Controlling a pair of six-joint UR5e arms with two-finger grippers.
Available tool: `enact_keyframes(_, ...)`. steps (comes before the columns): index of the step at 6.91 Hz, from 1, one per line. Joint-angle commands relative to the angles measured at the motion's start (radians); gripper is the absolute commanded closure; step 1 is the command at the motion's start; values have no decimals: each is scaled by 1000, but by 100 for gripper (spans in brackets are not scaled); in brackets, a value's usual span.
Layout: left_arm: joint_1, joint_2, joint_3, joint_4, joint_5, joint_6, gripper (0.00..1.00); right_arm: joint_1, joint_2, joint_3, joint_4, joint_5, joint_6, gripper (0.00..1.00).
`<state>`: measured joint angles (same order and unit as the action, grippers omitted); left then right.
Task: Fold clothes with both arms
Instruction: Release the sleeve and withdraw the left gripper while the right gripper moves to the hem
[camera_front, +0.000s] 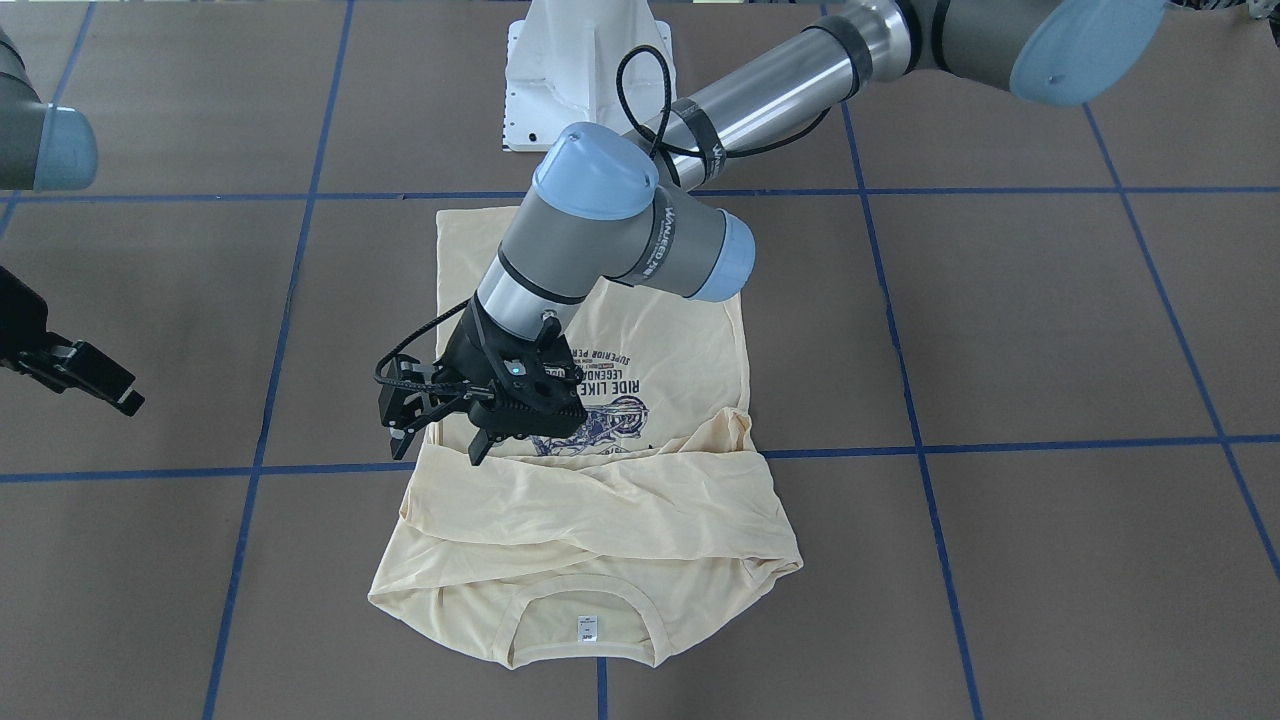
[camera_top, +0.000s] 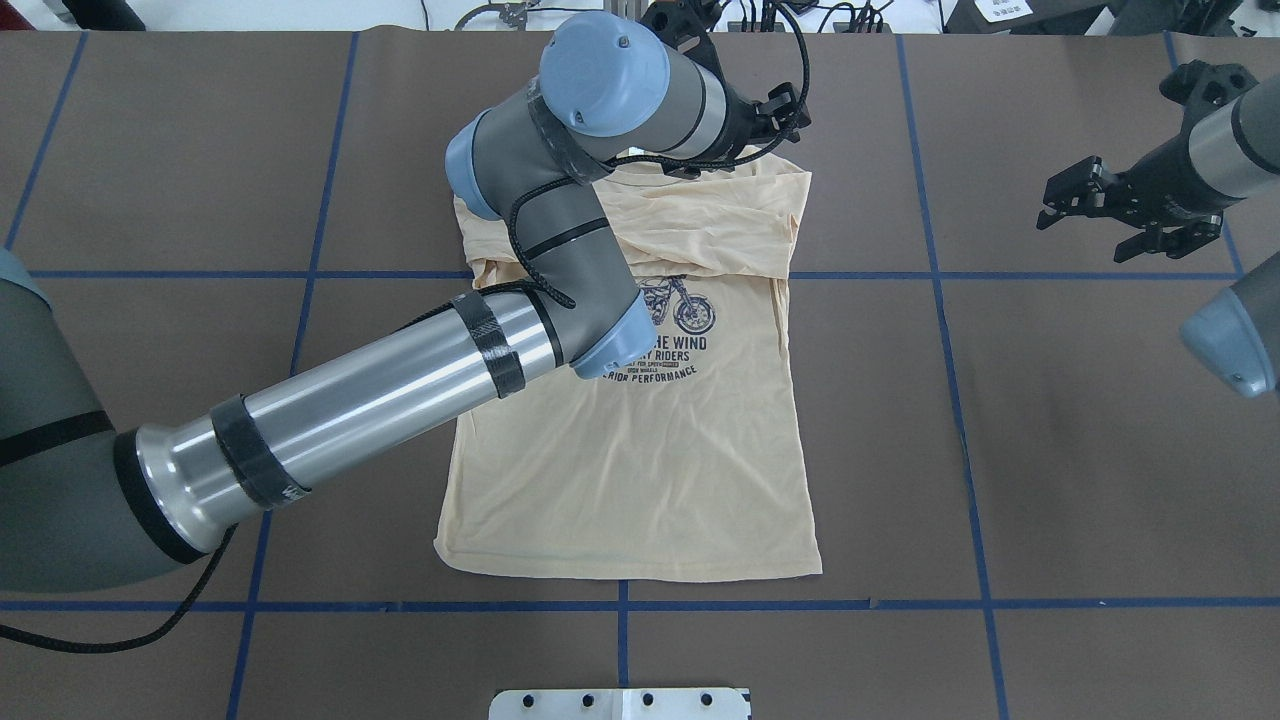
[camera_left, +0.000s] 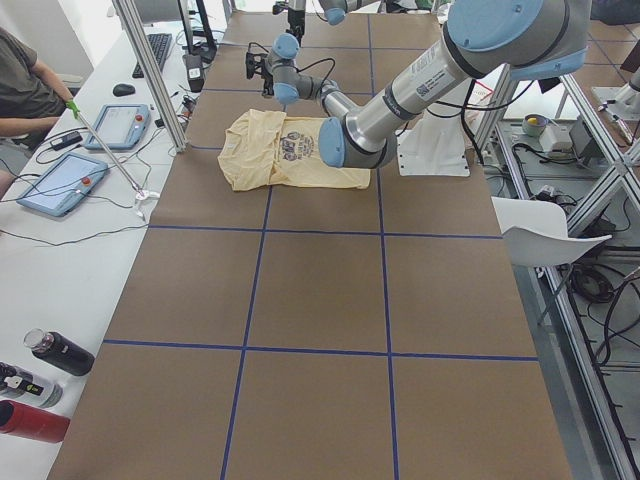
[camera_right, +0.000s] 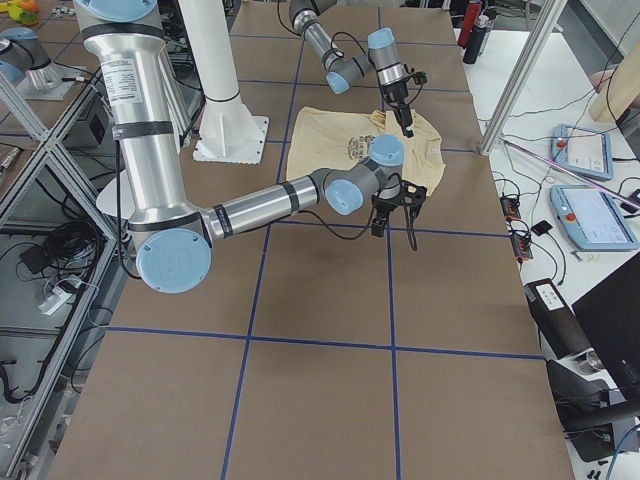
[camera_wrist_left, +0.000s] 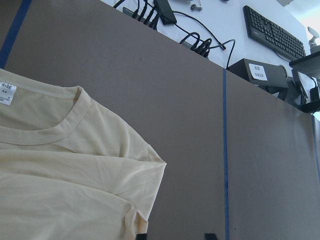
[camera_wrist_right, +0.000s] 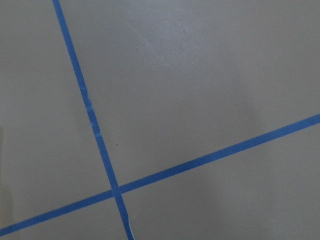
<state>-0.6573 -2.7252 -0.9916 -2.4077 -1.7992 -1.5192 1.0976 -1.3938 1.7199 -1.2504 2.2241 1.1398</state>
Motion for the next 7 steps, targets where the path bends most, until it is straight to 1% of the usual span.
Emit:
enact_keyframes(1, -51, 138, -184, 34, -177, 13, 7, -42, 45, 10, 3, -9, 128, 1)
enact_keyframes(2, -71, 273, -344, 38, -196, 17, 7, -100, 96, 15, 2, -50, 290, 1)
enact_keyframes(3, -91, 362, -465, 54, -204, 49, 7, -217, 105, 56, 3, -140, 424, 1)
enact_keyframes(4, -110, 462, -583, 100, -232, 132, 7, -310, 124, 113, -1, -243, 536, 2)
enact_keyframes(5, -129, 590, -722, 158, -235, 187, 7, -381, 110, 168, -6, -266, 623, 2)
enact_keyframes(6, -148, 687, -842, 233, -236, 256, 7, -453, 105, 209, -7, -320, 715, 2)
enact_keyframes(7, -157, 740, -917, 321, -235, 330, 7, -549, 73, 242, -6, -384, 789, 4)
